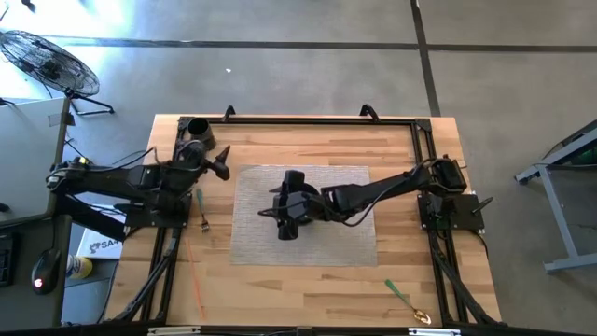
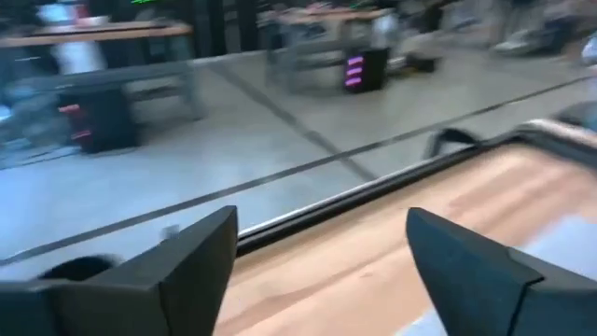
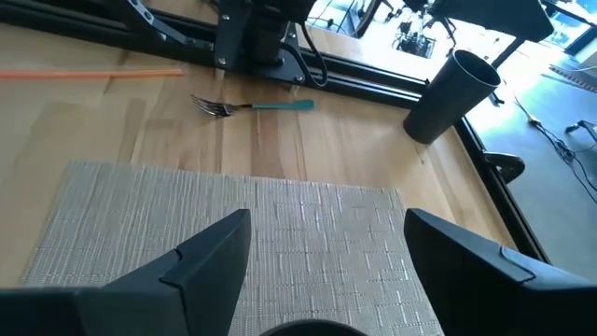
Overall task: Pick & Place Utensil
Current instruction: Put the black cup on the upper right of the black bowl on the gray mat
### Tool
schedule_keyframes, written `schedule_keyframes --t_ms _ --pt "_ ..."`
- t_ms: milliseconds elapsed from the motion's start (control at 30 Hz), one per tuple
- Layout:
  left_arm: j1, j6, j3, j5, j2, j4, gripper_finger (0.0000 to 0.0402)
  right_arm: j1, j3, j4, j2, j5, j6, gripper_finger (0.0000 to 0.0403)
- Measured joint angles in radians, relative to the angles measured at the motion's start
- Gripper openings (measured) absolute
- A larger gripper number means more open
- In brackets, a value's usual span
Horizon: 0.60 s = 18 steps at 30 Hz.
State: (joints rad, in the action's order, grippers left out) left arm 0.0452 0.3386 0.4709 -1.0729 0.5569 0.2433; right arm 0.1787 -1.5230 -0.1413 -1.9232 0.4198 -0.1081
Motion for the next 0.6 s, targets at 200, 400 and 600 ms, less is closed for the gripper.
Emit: schedule_keyframes --t_ms 200,400,600 --pt "0.000 0.284 0.091 -0.087 0.097 0.243 0.0374 0.001 0.000 -0.005 0.000 -0.006 0.004 0.0277" --pt "-0.020 0.599 0.091 -0.062 0.155 0.441 0.0388 0.001 0.000 -0.021 0.000 -0.007 0.022 0.0277" --pt "-0.146 0.873 0.089 0.048 0.243 0.666 0.0388 0.001 0.000 -0.021 0.000 -0.007 0.026 0.0277"
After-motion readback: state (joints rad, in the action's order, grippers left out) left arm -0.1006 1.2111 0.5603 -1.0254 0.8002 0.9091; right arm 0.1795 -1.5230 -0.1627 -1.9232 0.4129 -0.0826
